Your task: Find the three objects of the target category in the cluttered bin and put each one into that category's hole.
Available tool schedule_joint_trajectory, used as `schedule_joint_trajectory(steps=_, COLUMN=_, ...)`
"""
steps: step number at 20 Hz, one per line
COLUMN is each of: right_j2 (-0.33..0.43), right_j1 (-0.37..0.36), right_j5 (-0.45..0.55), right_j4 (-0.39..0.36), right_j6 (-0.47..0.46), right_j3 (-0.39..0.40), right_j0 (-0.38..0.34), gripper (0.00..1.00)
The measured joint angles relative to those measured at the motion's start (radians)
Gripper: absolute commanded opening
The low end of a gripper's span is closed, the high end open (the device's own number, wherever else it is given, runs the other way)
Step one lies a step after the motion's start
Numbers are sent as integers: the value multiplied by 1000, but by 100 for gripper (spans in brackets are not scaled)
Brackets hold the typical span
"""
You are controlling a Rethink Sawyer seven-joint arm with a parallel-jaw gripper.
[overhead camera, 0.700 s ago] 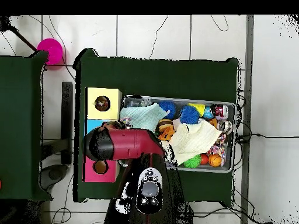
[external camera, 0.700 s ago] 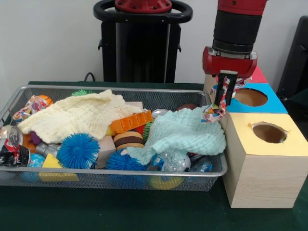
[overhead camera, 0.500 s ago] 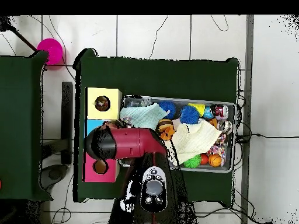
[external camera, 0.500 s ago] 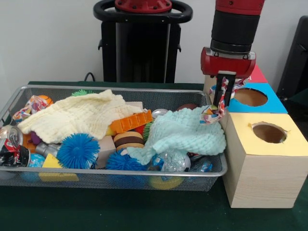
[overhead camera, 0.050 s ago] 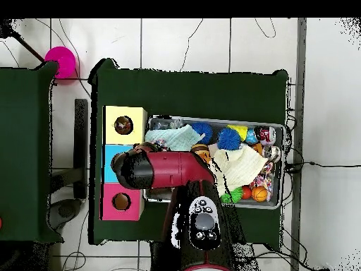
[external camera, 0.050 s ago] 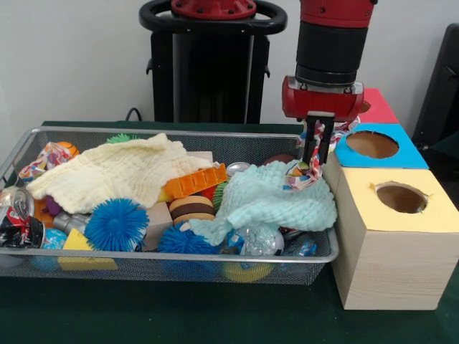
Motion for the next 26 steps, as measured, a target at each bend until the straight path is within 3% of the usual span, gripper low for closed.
schedule_joint_trajectory(steps=15, right_j2=2, right_j1=6, right_j5=100, right_j4=-7, right_j6=0, right_j3=-59, right_j0=87, gripper=0)
schedule_joint_trajectory(steps=26, right_j2=-45, right_j1=34, right_j5=145, right_j4=-13, right_j6=0, right_j3=-114, right_j0=142, gripper=0)
